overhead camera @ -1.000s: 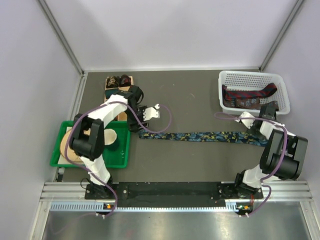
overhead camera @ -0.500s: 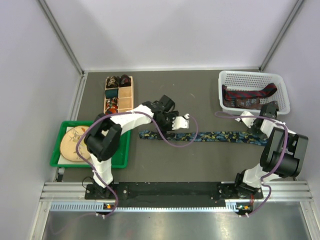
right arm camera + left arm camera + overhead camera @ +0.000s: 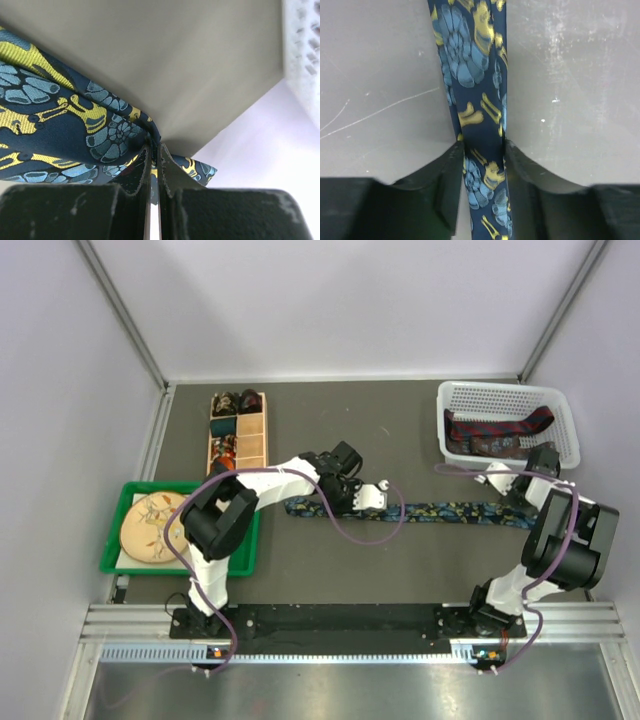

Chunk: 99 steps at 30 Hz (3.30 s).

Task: Roll the ties
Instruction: Flatten out the tie at the center of the board, then roll the tie at the center of the board.

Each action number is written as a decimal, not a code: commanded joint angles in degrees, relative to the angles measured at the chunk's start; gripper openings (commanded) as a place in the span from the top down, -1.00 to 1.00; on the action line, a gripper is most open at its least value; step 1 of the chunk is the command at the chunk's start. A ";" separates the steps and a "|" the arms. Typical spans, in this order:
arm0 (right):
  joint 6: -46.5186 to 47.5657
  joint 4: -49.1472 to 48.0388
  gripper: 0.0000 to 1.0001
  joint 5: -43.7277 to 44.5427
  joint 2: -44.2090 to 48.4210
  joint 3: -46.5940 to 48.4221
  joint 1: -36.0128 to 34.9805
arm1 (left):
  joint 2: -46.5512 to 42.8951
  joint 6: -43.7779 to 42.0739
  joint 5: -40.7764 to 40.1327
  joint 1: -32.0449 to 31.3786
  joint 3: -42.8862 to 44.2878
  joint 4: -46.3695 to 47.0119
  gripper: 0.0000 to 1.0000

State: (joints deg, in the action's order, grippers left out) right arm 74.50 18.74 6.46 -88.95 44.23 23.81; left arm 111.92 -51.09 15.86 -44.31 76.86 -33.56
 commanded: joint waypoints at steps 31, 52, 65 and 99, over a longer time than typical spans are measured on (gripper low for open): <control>16.81 -13.99 1.00 -1.19 -5.18 3.94 11.08 | -23.75 13.91 4.97 5.98 -5.14 4.90 -0.98; -28.38 24.85 -0.97 -17.16 22.48 30.91 0.39 | -42.85 38.69 -13.34 8.98 -8.40 18.55 -0.98; -58.31 23.54 -0.98 -39.94 20.13 30.22 -30.91 | -41.60 30.80 5.60 8.72 -8.65 11.68 -0.98; -92.96 -3.44 0.27 -49.00 -1.14 9.12 -44.37 | -25.10 10.14 16.13 11.00 -28.17 22.04 -0.62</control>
State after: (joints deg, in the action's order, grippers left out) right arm -16.23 21.23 -43.51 -89.17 54.65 -18.35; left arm 83.59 -37.17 27.14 -33.47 45.04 -13.96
